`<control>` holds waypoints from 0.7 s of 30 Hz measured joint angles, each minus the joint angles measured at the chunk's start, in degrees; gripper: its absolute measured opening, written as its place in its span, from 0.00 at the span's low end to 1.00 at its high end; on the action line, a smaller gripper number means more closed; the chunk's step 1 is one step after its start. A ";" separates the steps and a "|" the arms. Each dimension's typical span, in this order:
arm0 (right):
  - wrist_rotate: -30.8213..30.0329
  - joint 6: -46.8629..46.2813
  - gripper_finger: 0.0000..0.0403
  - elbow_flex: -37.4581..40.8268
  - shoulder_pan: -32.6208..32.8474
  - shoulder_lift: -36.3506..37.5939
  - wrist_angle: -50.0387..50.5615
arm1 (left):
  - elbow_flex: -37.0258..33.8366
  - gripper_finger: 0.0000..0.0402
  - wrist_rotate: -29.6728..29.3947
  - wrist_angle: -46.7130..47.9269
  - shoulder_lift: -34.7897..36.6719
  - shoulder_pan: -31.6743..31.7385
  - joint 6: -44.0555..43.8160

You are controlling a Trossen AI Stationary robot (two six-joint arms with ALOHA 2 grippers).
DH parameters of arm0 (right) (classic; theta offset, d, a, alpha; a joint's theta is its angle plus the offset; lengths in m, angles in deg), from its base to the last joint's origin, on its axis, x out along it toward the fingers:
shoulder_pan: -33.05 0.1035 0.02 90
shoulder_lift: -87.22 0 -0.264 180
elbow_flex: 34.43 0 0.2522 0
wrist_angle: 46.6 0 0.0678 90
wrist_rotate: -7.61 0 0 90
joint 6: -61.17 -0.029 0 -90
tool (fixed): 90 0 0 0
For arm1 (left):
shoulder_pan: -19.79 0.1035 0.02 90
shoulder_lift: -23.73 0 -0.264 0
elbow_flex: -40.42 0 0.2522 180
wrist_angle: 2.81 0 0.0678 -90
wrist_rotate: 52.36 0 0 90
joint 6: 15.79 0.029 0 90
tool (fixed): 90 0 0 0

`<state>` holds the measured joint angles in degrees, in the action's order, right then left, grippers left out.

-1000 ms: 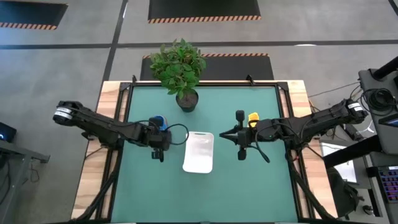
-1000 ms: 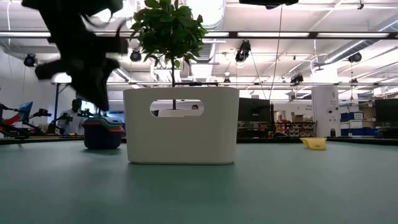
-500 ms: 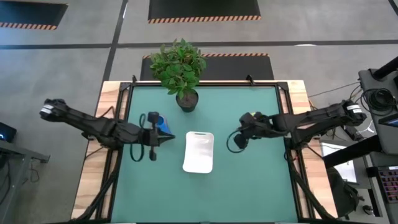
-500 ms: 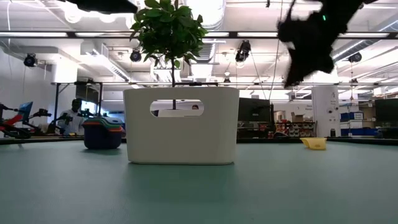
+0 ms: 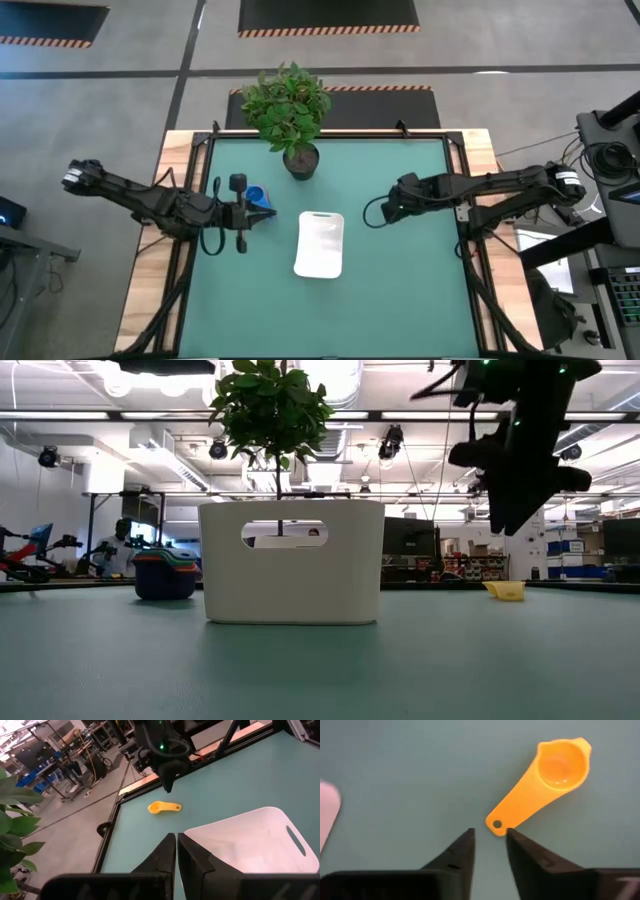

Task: Nest measuring cups in basket
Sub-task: Stack the yellow measuring cup on top of the blue measuring cup

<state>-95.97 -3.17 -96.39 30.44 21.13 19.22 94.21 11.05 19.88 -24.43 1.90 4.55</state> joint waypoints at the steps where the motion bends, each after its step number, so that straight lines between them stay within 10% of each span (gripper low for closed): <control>1: 0.07 -0.76 0.27 0.00 -0.71 -0.40 -0.03 | 0.00 0.00 0.00 0.00 0.04 0.00 0.08; 10: -2.35 -6.86 0.57 0.00 -6.04 -6.64 -0.07 | 0.00 0.00 0.00 0.54 0.02 -0.02 0.17; 21: -4.45 -12.33 0.64 0.00 -6.44 -17.75 -0.10 | 0.00 0.00 0.02 1.53 0.04 -0.02 0.00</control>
<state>-100.42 -15.51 -96.39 24.00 3.39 19.13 94.21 11.07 21.41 -24.39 1.88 4.54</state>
